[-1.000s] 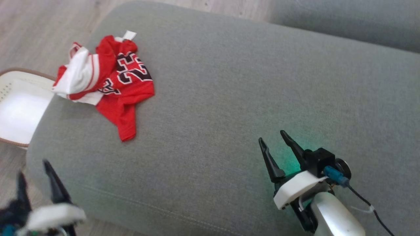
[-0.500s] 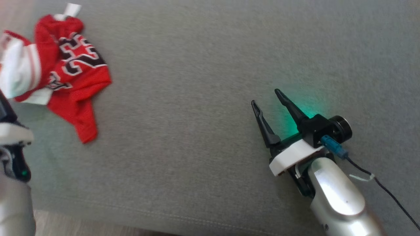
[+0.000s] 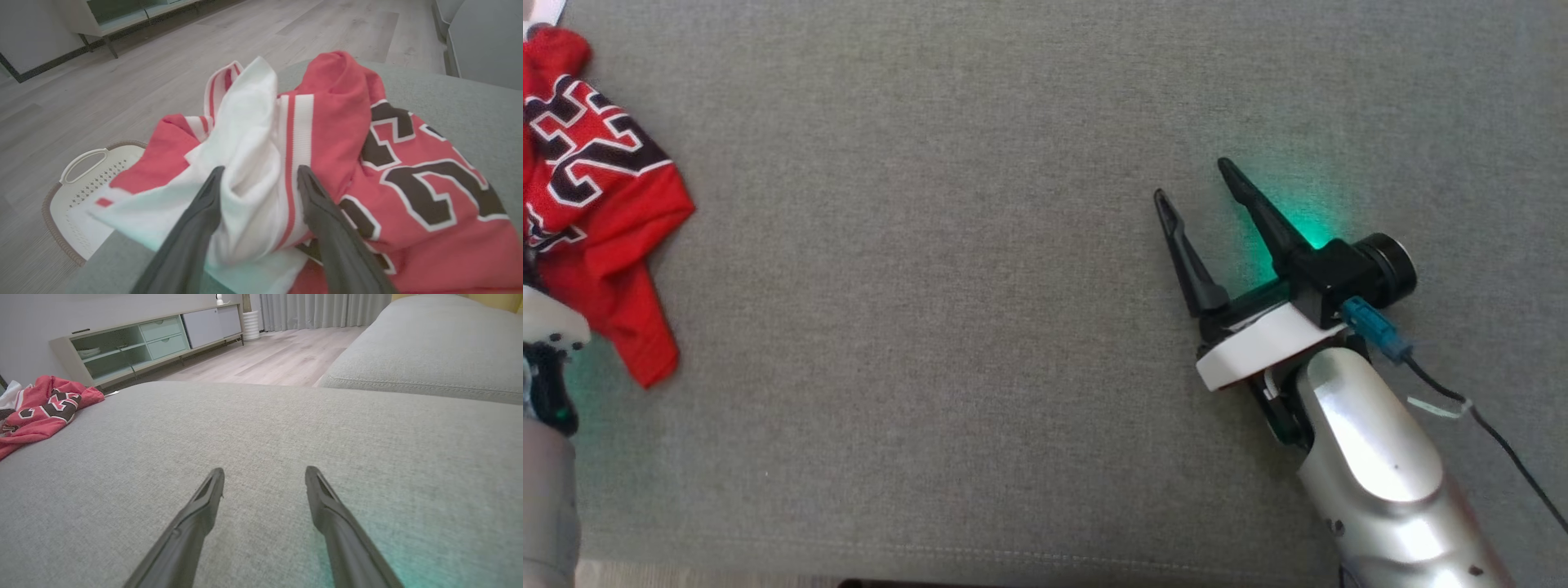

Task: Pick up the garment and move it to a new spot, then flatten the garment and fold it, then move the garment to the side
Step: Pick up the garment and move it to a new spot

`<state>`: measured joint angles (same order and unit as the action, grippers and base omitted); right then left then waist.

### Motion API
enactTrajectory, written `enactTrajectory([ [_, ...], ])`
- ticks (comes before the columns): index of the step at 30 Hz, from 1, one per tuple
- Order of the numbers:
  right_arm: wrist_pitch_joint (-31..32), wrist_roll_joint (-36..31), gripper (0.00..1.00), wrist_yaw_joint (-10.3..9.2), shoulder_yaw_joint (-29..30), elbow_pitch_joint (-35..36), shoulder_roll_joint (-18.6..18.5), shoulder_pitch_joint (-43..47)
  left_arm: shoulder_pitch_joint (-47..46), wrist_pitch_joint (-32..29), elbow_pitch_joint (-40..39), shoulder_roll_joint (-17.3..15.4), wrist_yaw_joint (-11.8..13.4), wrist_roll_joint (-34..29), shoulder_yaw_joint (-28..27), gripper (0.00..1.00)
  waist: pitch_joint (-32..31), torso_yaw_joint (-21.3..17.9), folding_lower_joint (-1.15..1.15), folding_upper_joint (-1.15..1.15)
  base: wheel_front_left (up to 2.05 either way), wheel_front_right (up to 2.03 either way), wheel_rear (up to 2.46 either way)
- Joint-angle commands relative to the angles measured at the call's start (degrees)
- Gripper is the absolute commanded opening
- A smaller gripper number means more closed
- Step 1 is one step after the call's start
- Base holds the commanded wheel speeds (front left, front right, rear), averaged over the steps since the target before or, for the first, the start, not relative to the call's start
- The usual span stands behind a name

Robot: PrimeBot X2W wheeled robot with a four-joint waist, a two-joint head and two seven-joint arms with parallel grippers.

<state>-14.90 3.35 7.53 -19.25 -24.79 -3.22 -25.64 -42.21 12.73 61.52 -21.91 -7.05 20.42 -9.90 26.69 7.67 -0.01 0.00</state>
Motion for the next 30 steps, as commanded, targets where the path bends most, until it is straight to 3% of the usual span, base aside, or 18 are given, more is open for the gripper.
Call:
enactTrajectory([
  [1,-0.10,-0.45,1.00,-0.04,-0.26,0.20,0.35,0.52,-1.25,0.95,-0.47,-4.01,0.46,-0.42,-0.99,0.00,-0.27,-0.04,0.01,0.00,0.00,0.00,0.00],
  [6,-0.10,1.02,1.00,-0.04,0.17,0.12,0.35,1.11,-3.22,2.16,-1.41,-5.40,0.45,-2.64,0.67,0.00,-2.90,-0.22,0.01,0.00,0.00,0.00,0.00],
  [14,-0.10,5.36,1.00,-0.04,0.61,0.08,0.35,3.18,-7.82,2.25,-23.52,-5.73,-0.21,-8.55,5.60,0.00,-10.06,-2.80,0.01,0.00,0.00,0.00,0.00],
  [21,-0.10,8.63,1.00,-0.04,0.04,-0.10,0.35,6.03,-11.80,2.24,-38.30,-1.00,-0.41,-6.60,20.94,0.00,-15.97,-8.96,0.01,0.00,0.00,0.00,0.00],
  [30,-0.10,10.95,1.00,-0.04,-0.24,0.01,0.35,8.47,-15.48,0.55,-45.26,6.52,-0.43,-0.60,33.52,0.00,-19.26,-17.57,0.01,0.00,0.00,0.00,0.00],
])
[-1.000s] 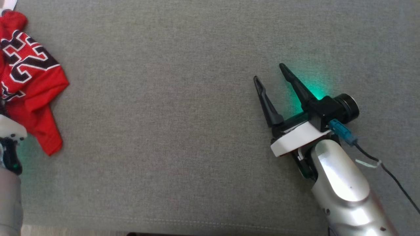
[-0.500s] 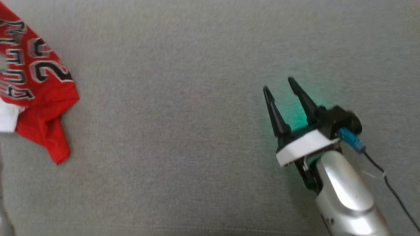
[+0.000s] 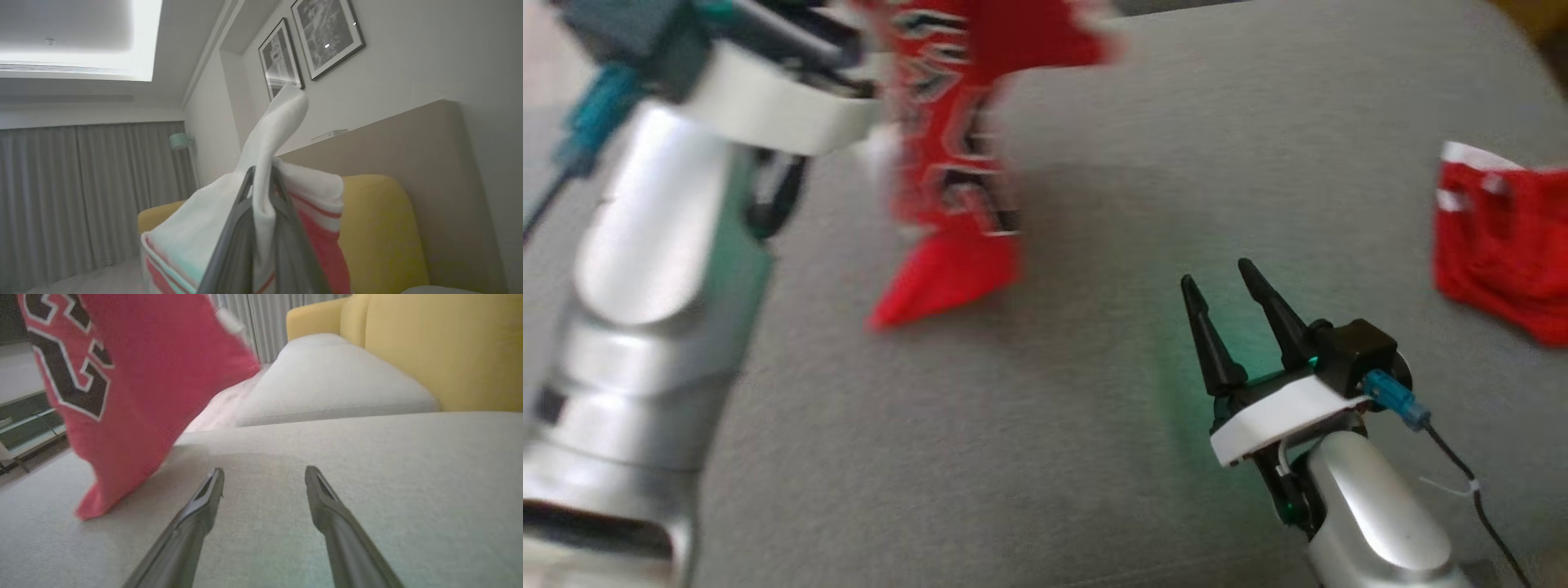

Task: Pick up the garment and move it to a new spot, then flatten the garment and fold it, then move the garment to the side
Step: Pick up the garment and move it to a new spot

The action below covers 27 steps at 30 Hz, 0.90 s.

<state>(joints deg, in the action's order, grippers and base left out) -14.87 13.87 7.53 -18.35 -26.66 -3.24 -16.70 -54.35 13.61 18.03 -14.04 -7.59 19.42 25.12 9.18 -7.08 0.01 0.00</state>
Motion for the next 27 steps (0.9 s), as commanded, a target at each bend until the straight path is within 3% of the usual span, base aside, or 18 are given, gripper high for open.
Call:
enactTrajectory([
  [1,-0.13,0.64,1.00,-0.04,-1.25,1.97,0.36,-0.38,-3.28,-0.40,-1.39,-0.43,0.11,1.02,-1.14,0.00,-1.87,-3.45,-0.01,0.00,0.00,0.00,0.00],
  [3,-0.13,1.10,1.00,-0.04,-1.44,2.14,0.36,-0.31,-2.94,-0.57,0.15,0.46,0.20,1.17,-0.37,0.00,-1.84,-4.41,-0.01,0.00,0.00,0.00,0.00],
  [4,-0.13,1.23,1.00,-0.04,-1.45,2.24,0.36,-0.31,-2.55,-0.50,1.06,0.86,0.38,1.31,-0.21,0.28,-1.78,-4.68,-0.01,0.00,0.00,0.00,0.00],
  [5,-0.13,1.32,1.00,-0.04,-1.41,2.34,0.36,-0.30,-2.04,-0.41,2.10,1.08,0.58,1.37,-0.07,0.93,-1.72,-4.80,-0.01,0.00,0.00,0.00,0.00],
  [6,-0.13,1.37,1.00,-0.04,-1.33,2.42,0.36,-0.29,-1.50,-0.34,3.19,1.00,0.74,1.15,0.18,1.00,-1.66,-4.83,-0.01,0.00,0.00,0.00,0.00],
  [15,-0.13,0.79,1.00,-0.04,1.02,2.59,0.36,0.86,10.00,1.32,10.73,-0.22,3.82,2.35,-3.90,1.00,-2.73,-1.24,-0.01,0.00,0.00,0.00,0.00],
  [23,-0.13,-0.22,1.00,-0.04,3.31,1.87,0.36,2.56,29.60,1.38,5.43,1.35,6.50,-0.23,-14.73,1.00,-5.27,2.62,-0.01,0.00,0.00,0.00,0.00],
  [27,-0.13,-0.67,1.00,-0.04,4.17,1.33,0.36,3.85,38.76,1.38,2.64,3.35,5.31,-2.26,-18.89,1.00,-6.64,3.67,-0.01,0.00,0.00,0.00,0.00],
])
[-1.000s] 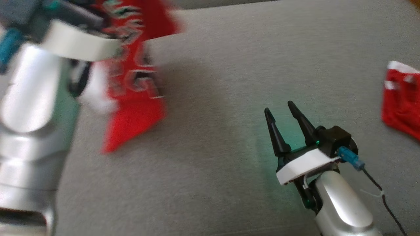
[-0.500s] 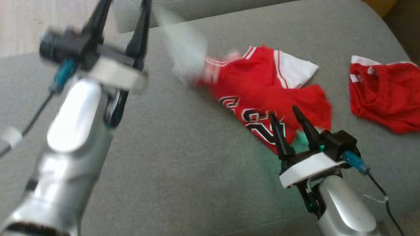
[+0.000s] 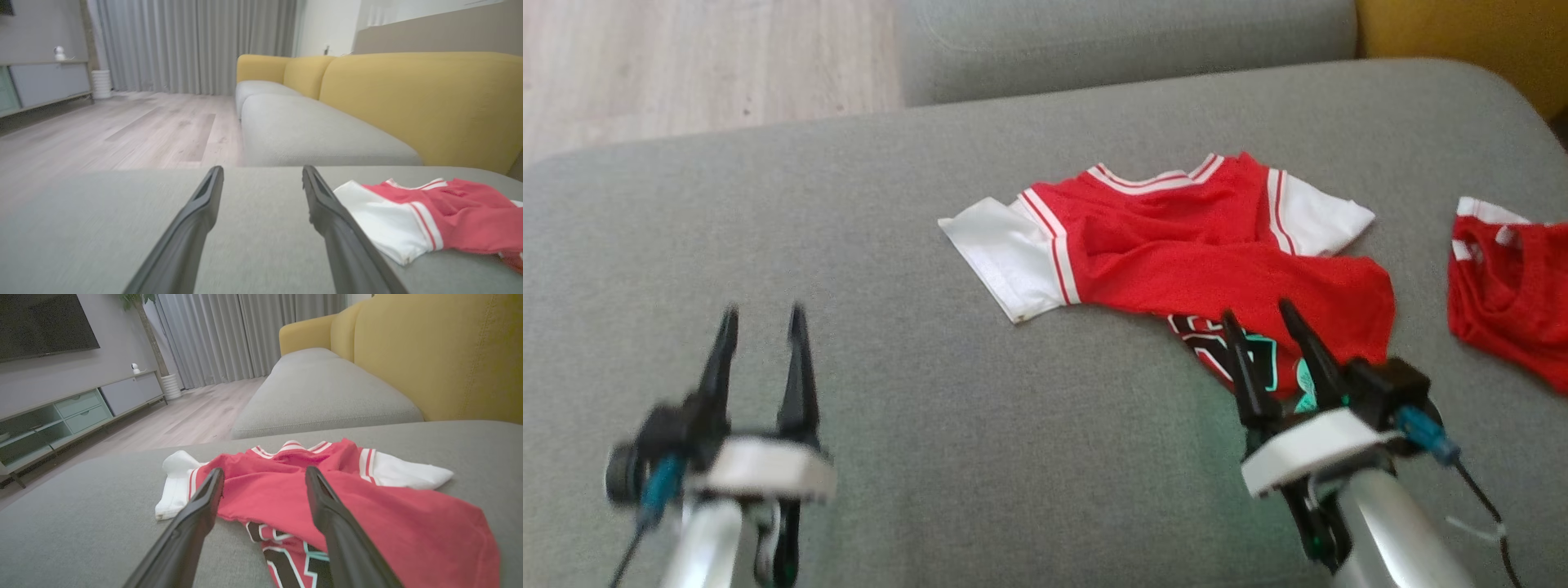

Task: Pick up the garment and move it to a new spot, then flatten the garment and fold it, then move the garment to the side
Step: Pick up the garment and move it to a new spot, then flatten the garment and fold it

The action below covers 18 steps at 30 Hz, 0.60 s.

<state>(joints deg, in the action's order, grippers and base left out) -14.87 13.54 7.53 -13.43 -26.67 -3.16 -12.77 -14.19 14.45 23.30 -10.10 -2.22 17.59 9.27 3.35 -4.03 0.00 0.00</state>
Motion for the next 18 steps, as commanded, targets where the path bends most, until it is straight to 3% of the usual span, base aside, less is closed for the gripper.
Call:
enactTrajectory([
  [1,-0.13,-0.51,1.00,-0.04,-0.45,1.05,0.28,0.33,0.63,0.54,-3.30,0.03,-0.25,-1.00,-4.12,1.00,-1.26,0.85,0.00,0.00,0.00,0.00,0.00],
  [9,-0.13,-1.98,1.00,-0.04,2.32,-1.78,0.28,2.98,14.09,0.54,-5.19,5.85,-1.72,-3.33,-12.06,1.00,-2.58,0.78,0.00,0.00,0.00,0.00,0.00],
  [18,-0.13,-3.28,1.00,-0.04,5.55,-3.26,0.28,3.43,15.20,0.54,-4.62,7.17,-3.51,-4.76,-12.87,1.00,-2.32,0.69,0.00,0.00,0.00,0.00,0.00],
])
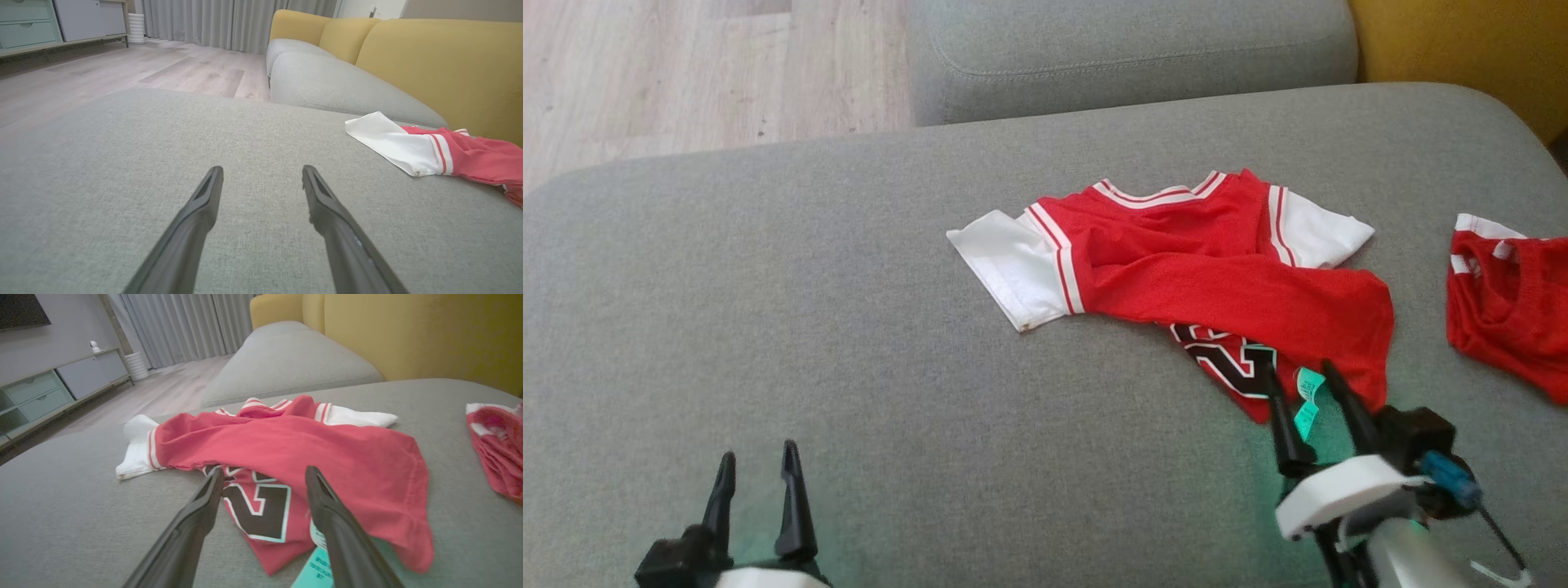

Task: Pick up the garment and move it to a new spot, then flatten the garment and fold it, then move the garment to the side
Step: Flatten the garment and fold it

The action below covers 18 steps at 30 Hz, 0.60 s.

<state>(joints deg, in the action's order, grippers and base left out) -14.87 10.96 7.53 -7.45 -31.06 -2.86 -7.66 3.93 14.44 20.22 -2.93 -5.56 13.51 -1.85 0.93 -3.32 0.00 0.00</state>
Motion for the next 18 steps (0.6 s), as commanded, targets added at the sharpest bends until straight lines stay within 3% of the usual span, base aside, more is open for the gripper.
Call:
enactTrajectory([
  [1,-0.13,-1.02,1.00,-0.04,0.63,0.54,-0.02,-1.88,-3.22,0.55,-1.51,0.01,-0.26,-0.32,-1.51,1.00,0.19,-0.04,0.00,0.00,0.00,0.00,0.00],
  [12,-0.13,-12.61,1.00,-0.04,13.94,-9.60,-0.02,-4.04,-4.95,0.55,-1.09,0.04,-0.01,2.79,2.72,1.00,2.44,0.41,0.00,0.00,0.00,0.00,0.00],
  [18,-0.13,-18.25,1.00,-0.04,18.01,-11.43,-0.02,-6.84,-5.93,0.55,-0.98,0.04,0.08,2.99,3.25,1.00,4.23,0.77,0.00,0.00,0.00,0.00,0.00],
])
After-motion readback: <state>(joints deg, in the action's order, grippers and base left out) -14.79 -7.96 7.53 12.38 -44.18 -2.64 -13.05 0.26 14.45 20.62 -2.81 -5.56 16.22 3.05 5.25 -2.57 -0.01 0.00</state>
